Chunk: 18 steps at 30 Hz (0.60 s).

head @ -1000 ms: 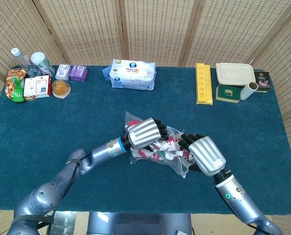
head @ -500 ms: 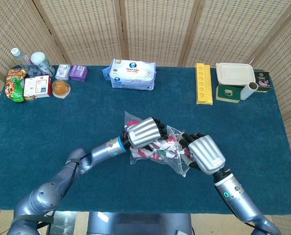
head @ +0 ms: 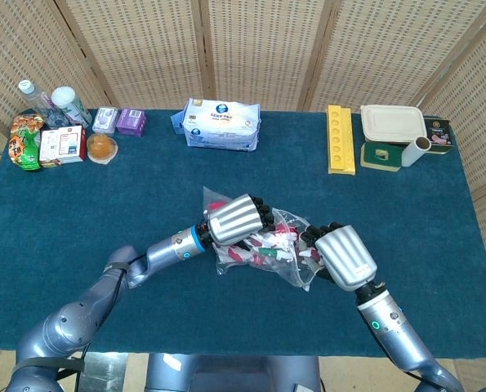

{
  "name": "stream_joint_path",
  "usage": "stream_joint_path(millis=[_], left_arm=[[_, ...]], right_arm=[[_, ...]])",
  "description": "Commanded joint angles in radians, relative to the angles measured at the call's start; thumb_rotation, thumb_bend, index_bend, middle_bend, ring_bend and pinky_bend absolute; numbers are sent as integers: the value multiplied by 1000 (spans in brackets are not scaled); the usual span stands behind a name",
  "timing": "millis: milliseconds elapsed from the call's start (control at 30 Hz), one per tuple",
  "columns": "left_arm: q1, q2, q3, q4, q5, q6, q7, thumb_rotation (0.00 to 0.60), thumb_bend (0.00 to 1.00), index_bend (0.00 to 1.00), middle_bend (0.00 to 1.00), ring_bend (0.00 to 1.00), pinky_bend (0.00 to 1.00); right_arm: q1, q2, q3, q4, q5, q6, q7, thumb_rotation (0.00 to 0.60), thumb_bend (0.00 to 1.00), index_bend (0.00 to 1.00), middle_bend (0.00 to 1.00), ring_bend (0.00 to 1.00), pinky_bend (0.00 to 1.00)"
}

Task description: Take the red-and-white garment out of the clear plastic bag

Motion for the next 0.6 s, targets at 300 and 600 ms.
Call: stream_joint_path(millis=[300,600], left_arm=[[27,136,-5,-207,-13,-3,-42,600,252,860,736,697,693],[-8,389,20,-640,-53,-266,31,600,102,422,520,454,503]], right_arm=[[-8,81,-23,-61,-36,-25,160,600,493,714,526,648,589],[-2,117,-24,-57,-27,-48,221,600,491,714,527,648,593]])
